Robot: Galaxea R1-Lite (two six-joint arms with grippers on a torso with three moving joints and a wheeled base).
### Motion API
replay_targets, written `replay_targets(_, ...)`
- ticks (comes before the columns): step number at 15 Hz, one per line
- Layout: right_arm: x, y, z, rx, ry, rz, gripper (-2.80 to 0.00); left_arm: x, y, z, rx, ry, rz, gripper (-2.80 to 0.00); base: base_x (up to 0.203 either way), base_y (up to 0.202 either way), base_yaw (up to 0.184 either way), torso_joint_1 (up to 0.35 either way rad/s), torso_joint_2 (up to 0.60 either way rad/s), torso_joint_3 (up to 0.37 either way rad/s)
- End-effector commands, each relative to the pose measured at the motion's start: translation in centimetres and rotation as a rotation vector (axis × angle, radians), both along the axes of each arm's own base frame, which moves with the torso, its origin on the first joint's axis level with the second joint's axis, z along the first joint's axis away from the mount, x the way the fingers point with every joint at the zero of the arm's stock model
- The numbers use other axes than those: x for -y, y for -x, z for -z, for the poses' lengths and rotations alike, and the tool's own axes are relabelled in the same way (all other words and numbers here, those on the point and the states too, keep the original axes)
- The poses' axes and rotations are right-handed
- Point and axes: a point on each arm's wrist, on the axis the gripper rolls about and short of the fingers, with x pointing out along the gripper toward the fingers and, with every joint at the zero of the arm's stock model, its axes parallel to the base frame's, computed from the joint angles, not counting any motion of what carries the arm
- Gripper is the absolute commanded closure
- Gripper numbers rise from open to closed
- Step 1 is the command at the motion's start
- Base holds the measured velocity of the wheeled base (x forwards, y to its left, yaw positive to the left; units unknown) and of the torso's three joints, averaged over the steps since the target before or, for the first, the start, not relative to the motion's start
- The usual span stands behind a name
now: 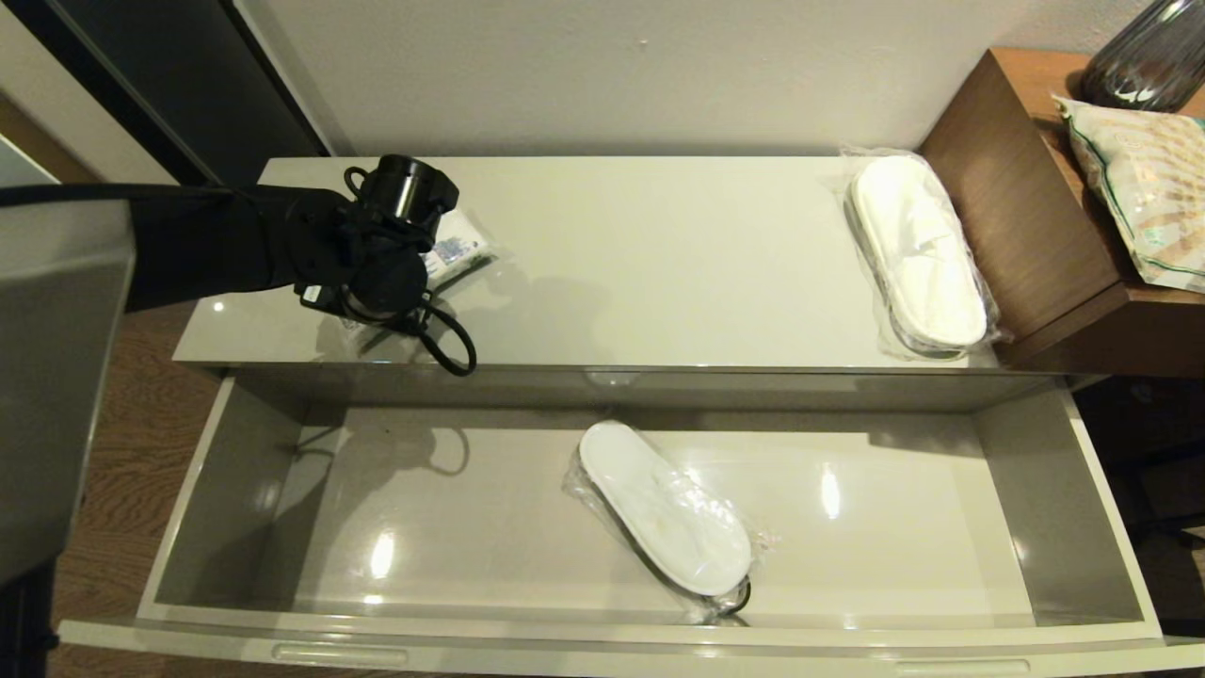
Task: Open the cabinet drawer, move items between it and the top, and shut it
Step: Pick up the tissue on the table
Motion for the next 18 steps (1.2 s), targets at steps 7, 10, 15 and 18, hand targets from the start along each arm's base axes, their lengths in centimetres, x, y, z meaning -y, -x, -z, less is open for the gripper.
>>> replay_targets(7, 0.0, 0.0, 0.0, 0.0, 0.0, 0.0, 0.0, 0.6, -1.7, -0.4, -0.016, -0.087, 0.29, -2.8, 0.0, 0.0, 0.0, 0.0, 0.0, 0.0)
replay_targets(10, 0.0, 0.0, 0.0, -0.001, 0.0, 0.0, 0.0, -0.5, -2.2, 0.0, -0.051, -0.099, 0.346, -2.8, 0.0, 0.0, 0.0, 0.0, 0.0, 0.0)
replay_targets(15, 0.0, 0.0, 0.0, 0.0, 0.0, 0.0, 0.0, -1.4, -3.3, 1.2, -0.071, -0.095, 0.353, 0.0, 0.0, 0.0, 0.0, 0.0, 0.0, 0.0)
replay_targets(18, 0.0, 0.0, 0.0, 0.0, 0.0, 0.0, 0.0, -1.4, -3.4, 1.2, -0.061, -0.095, 0.355, 0.0, 0.0, 0.0, 0.0, 0.0, 0.0, 0.0)
